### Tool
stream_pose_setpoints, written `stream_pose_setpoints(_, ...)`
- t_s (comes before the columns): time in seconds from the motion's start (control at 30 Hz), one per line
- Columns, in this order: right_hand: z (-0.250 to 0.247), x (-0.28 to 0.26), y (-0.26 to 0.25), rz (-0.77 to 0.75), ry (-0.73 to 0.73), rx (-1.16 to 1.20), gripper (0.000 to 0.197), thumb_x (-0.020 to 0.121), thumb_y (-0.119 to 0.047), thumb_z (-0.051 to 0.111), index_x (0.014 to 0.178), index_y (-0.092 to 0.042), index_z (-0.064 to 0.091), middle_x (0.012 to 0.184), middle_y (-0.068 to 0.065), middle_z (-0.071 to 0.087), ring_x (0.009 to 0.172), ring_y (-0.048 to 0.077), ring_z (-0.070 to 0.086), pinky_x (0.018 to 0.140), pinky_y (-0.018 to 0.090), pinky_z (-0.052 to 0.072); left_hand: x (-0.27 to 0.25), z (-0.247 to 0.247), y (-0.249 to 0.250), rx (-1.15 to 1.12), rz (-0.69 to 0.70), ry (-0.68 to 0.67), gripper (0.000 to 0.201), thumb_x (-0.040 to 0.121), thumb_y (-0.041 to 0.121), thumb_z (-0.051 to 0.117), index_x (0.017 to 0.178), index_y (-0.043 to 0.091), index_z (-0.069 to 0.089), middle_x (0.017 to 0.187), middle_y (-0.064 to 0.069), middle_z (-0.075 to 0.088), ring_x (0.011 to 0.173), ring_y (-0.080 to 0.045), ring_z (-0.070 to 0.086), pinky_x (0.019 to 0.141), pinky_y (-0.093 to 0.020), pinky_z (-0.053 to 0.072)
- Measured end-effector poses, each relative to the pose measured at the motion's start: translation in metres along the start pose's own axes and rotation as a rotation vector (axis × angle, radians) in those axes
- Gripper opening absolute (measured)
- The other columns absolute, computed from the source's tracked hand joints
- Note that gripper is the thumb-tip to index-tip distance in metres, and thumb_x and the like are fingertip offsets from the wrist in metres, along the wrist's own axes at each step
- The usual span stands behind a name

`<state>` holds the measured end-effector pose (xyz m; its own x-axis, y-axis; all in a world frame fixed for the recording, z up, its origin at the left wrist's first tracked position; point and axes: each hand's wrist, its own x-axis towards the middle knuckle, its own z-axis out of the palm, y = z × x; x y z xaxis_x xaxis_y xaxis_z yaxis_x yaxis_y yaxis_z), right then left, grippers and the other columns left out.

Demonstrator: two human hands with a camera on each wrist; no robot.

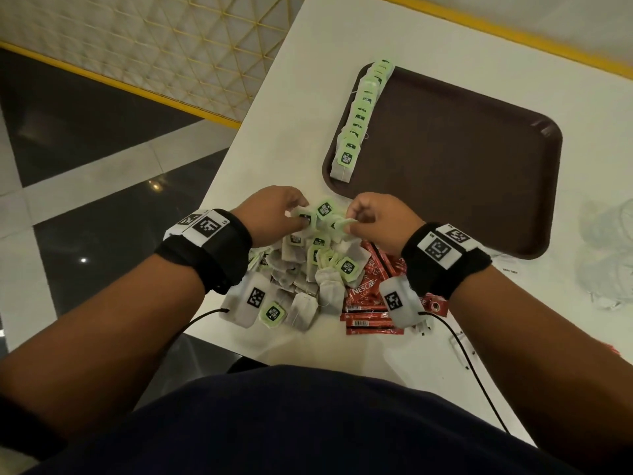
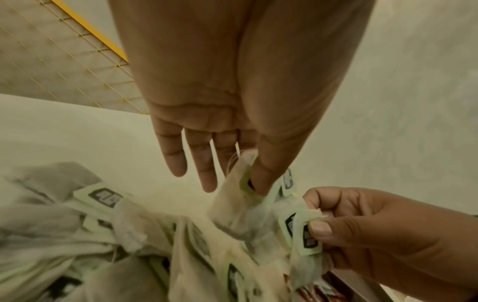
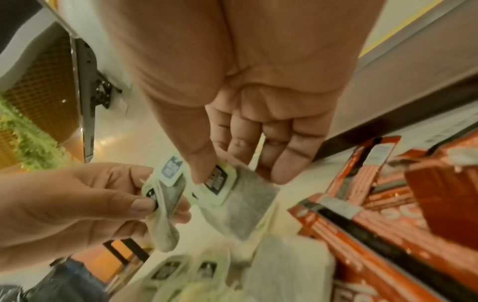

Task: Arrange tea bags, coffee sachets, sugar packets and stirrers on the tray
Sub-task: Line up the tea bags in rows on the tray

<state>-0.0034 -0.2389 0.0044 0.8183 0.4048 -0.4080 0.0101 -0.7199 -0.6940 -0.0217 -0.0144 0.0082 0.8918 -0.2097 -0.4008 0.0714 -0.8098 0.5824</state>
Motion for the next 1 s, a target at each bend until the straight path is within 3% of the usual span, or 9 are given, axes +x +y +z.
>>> stream_pose_setpoints(0.13, -0.013, -0.001, 0.000, 0.011, 0.090, 0.175, 0.013, 0.088, -0.017, 0.070, 0.094, -0.010, 0.061, 0.083, 0.008, 0.072, 0.073, 0.020, 0.068, 0.067, 0.028, 0.053, 0.004, -0.007, 0.005, -0.153, 0.042, 0.049, 0.016, 0.096, 0.023, 0.059, 0.109, 0.018, 0.053, 0.091, -0.001, 0.058, 0.074, -0.013, 0.051, 0.062, -0.021, 0.039)
stream_pose_setpoints(0.27, -0.027, 0.002, 0.000, 0.007, 0.126, 0.334, 0.017, 0.091, -0.015, 0.067, 0.100, -0.003, 0.059, 0.092, 0.019, 0.072, 0.079, 0.029, 0.068, 0.072, 0.038, 0.053, 0.013, -0.011, 0.012, -0.434, 0.019, 0.118, 0.015, 0.096, 0.024, 0.057, 0.109, 0.019, 0.053, 0.104, -0.012, 0.065, 0.095, -0.029, 0.065, 0.084, -0.049, 0.055)
stream_pose_setpoints(0.4, -0.033, 0.005, -0.011, -0.020, 0.062, 0.535, 0.021, 0.091, -0.007, 0.064, 0.107, 0.005, 0.057, 0.093, 0.017, 0.070, 0.074, 0.018, 0.067, 0.062, 0.023, 0.053, 0.027, -0.011, 0.025, -0.660, -0.011, 0.125, 0.014, 0.099, 0.015, 0.053, 0.112, 0.011, 0.054, 0.113, -0.015, 0.063, 0.102, -0.032, 0.065, 0.086, -0.047, 0.058)
stream_pose_setpoints(0.5, -0.029, 0.016, -0.016, -0.011, 0.058, 0.604, 0.015, 0.091, -0.007, 0.064, 0.104, -0.002, 0.058, 0.090, 0.009, 0.069, 0.071, 0.012, 0.064, 0.061, 0.022, 0.053, 0.035, -0.009, 0.037, -0.838, -0.019, 0.043, 0.010, 0.101, 0.009, 0.045, 0.105, 0.017, 0.049, 0.106, -0.009, 0.062, 0.092, -0.024, 0.064, 0.087, -0.045, 0.057)
stream_pose_setpoints(0.63, -0.026, 0.030, -0.018, 0.067, 0.163, 0.590, 0.011, 0.091, -0.007, 0.064, 0.102, -0.004, 0.061, 0.082, 0.005, 0.068, 0.056, 0.001, 0.058, 0.054, 0.018, 0.048, 0.045, -0.008, 0.042, -1.036, -0.079, -0.019, 0.015, 0.101, 0.005, 0.040, 0.105, 0.016, 0.049, 0.105, -0.009, 0.060, 0.093, -0.027, 0.060, 0.092, -0.055, 0.053)
stream_pose_setpoints(0.73, -0.027, 0.037, -0.017, 0.107, 0.187, 0.613, 0.014, 0.092, -0.009, 0.064, 0.104, -0.002, 0.061, 0.090, 0.012, 0.068, 0.059, 0.005, 0.058, 0.057, 0.023, 0.048, 0.054, -0.010, 0.040, -1.034, -0.093, 0.020, 0.020, 0.101, 0.005, 0.037, 0.099, 0.020, 0.051, 0.104, -0.005, 0.061, 0.094, -0.025, 0.060, 0.089, -0.047, 0.055)
stream_pose_setpoints(0.83, -0.029, 0.041, -0.018, 0.111, 0.126, 0.752, 0.010, 0.093, -0.006, 0.061, 0.103, -0.005, 0.060, 0.096, 0.014, 0.069, 0.078, 0.022, 0.064, 0.073, 0.037, 0.055, 0.064, -0.012, 0.037, -0.945, -0.098, 0.085, 0.019, 0.102, 0.007, 0.036, 0.099, 0.021, 0.049, 0.104, -0.001, 0.062, 0.089, -0.017, 0.059, 0.085, -0.037, 0.055)
stream_pose_setpoints(0.93, -0.034, 0.044, -0.019, 0.052, 0.015, 0.816, 0.013, 0.095, -0.003, 0.057, 0.107, -0.003, 0.058, 0.097, 0.011, 0.070, 0.081, 0.019, 0.067, 0.073, 0.030, 0.058, 0.073, -0.014, 0.032, -0.908, -0.109, 0.093, 0.014, 0.101, 0.009, 0.038, 0.107, 0.015, 0.049, 0.111, -0.009, 0.062, 0.093, -0.022, 0.059, 0.086, -0.040, 0.055)
stream_pose_setpoints(1.0, -0.036, 0.047, -0.022, 0.012, -0.043, 0.794, 0.009, 0.095, -0.003, 0.056, 0.101, -0.008, 0.059, 0.094, 0.008, 0.070, 0.081, 0.021, 0.067, 0.070, 0.028, 0.058, 0.077, -0.016, 0.031, -0.881, -0.112, 0.065, 0.018, 0.101, 0.010, 0.040, 0.116, 0.012, 0.050, 0.103, -0.008, 0.061, 0.089, -0.021, 0.057, 0.074, -0.033, 0.053)
